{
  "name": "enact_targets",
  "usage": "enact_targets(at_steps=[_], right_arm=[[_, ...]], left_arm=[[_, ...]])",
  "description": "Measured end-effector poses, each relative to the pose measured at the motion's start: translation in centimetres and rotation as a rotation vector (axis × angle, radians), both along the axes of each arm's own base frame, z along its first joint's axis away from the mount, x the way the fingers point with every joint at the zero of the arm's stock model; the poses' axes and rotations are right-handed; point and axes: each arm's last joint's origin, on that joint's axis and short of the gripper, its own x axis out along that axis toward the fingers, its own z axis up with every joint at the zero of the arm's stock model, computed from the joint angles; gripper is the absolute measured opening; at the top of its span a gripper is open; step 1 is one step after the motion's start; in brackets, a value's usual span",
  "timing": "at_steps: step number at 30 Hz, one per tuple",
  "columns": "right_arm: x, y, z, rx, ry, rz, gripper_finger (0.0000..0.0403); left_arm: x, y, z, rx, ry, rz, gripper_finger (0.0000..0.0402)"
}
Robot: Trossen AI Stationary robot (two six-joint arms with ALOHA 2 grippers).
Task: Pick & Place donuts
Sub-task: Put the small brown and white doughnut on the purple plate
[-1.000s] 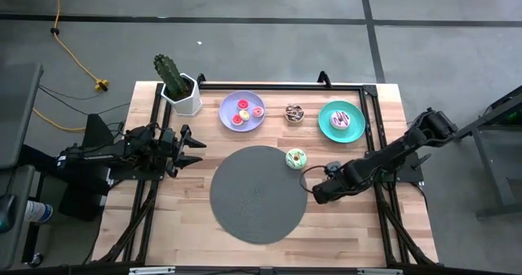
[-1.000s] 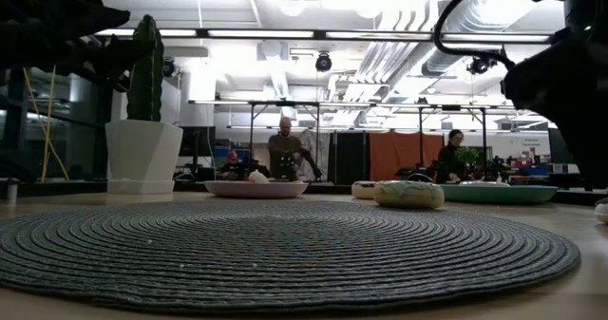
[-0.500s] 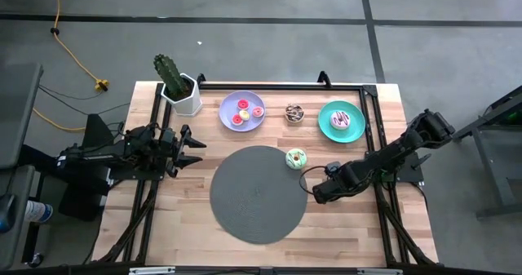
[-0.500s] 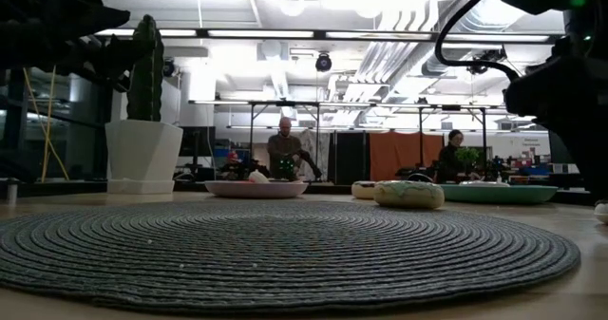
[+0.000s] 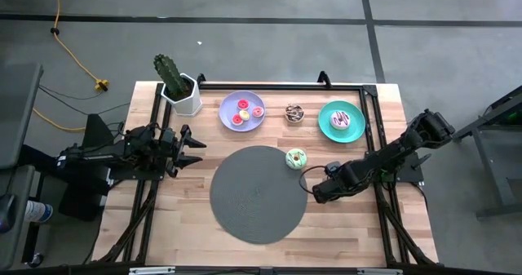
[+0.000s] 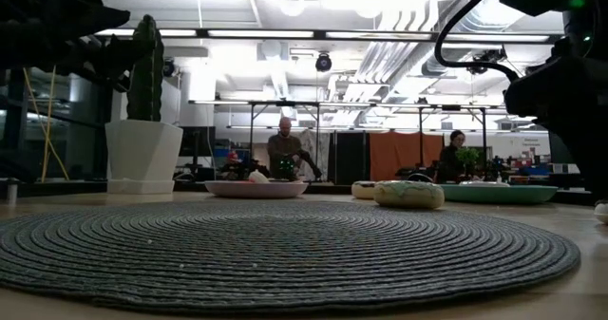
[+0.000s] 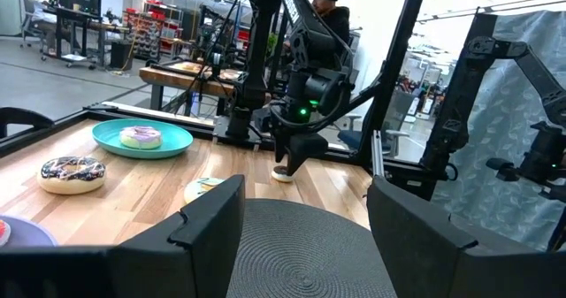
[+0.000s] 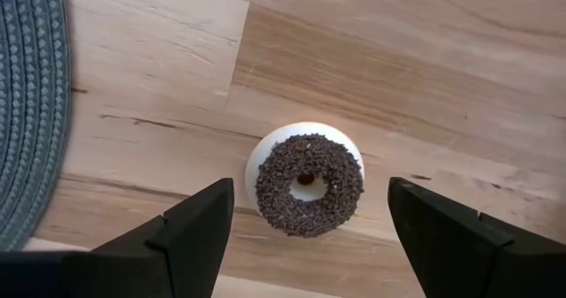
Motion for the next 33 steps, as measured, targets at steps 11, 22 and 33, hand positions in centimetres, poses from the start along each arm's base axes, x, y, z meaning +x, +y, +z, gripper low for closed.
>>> enact_targets(at_steps=[11, 22, 33], right_arm=[[0.0, 0.0, 0.0, 0.003, -0.003, 0.0, 0.0291], [-0.1, 0.0, -0.8, 0.035, -0.023, -0.005, 0.0291], [-0.8, -0.2, -2.7, 0.103, -0.047, -0.026, 0.0291]], left_arm=[[0.0, 0.0, 0.0, 0.0, 0.0, 0.0, 0.023], [0.0, 0.0, 0.0, 0.0, 0.0, 0.0, 0.023], [0.0, 0.0, 0.0, 0.0, 0.0, 0.0, 0.023]])
